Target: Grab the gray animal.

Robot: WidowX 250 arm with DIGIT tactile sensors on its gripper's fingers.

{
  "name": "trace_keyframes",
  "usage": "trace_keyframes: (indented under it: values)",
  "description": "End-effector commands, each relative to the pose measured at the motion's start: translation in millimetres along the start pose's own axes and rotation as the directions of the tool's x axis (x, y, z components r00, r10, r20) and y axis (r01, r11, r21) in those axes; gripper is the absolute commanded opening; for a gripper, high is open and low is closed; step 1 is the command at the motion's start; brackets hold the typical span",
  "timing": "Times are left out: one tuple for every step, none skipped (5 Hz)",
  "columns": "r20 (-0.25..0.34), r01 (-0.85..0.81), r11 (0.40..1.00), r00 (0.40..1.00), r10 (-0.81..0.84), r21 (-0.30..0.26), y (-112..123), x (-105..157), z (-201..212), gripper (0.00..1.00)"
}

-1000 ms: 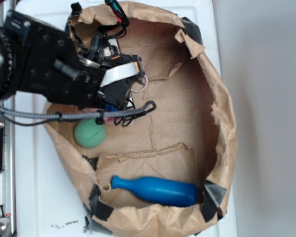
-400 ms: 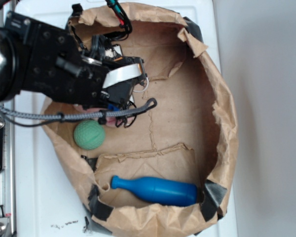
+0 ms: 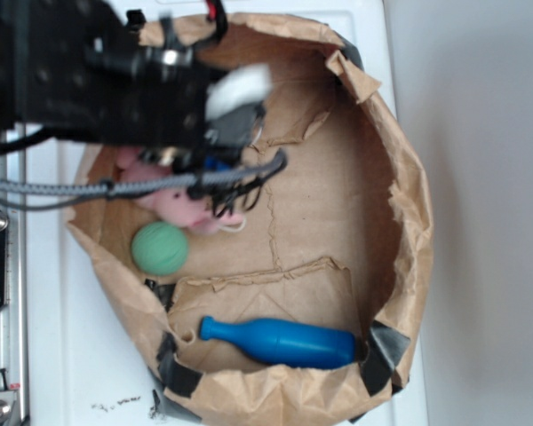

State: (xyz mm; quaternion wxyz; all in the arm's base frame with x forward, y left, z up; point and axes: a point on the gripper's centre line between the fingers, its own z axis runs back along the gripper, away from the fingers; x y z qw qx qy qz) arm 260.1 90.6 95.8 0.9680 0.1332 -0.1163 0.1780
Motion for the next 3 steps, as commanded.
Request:
trace_keyframes:
  values:
    - [0.022,0.053,0.983,0.999,-0.05,-0.178,-8,43,97,0.0]
    - [0.053,0.084,0.972,0.996,-0.074,-0.219,-10,42,126,0.0]
    - [0.076,0.078,0.971,0.995,-0.062,-0.226,-6,40,128,0.0]
